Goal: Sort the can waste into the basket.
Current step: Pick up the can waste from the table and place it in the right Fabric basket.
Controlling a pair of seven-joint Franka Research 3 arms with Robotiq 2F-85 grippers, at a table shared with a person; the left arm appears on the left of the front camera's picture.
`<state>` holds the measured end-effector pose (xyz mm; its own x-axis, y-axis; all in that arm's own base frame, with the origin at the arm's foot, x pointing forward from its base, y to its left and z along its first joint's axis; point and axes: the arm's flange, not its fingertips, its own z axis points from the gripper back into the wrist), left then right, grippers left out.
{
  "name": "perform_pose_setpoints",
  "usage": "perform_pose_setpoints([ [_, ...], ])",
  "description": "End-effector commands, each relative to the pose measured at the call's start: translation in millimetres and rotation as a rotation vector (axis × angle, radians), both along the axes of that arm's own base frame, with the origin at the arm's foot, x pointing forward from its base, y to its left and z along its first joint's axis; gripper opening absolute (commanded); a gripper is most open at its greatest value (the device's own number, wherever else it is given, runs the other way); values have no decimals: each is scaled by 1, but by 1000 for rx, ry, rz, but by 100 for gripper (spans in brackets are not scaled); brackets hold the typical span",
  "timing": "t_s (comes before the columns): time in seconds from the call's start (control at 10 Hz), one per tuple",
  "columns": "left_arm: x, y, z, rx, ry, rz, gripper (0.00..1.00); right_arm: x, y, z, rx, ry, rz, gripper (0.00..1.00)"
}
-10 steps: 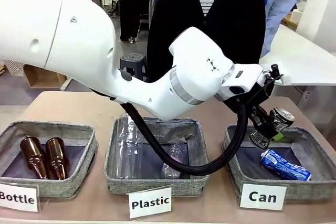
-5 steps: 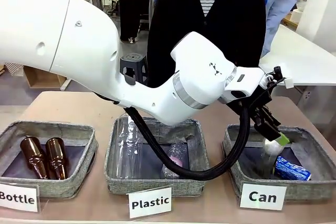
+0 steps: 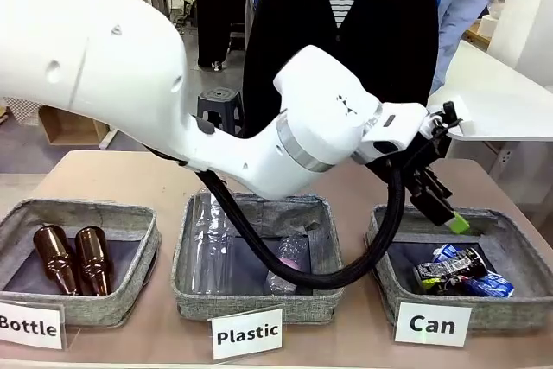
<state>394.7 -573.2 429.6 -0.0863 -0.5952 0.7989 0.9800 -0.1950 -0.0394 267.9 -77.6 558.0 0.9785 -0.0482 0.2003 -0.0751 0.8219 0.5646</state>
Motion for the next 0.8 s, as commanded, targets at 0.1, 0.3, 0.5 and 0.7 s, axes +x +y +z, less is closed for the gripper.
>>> perform_pose_setpoints([
  [0.1,-5,80,60,61,83,121,89,59,14,-13,146,-38,30,100],
  [0.3,21,160,105,-20,224,281,89,119,39,-34,265,-25,22,100],
  [0.5,47,262,120,-127,424,369,89,168,86,-51,355,-120,19,100],
  [0.7,69,348,108,-175,554,448,89,207,131,-63,530,-277,7,100],
])
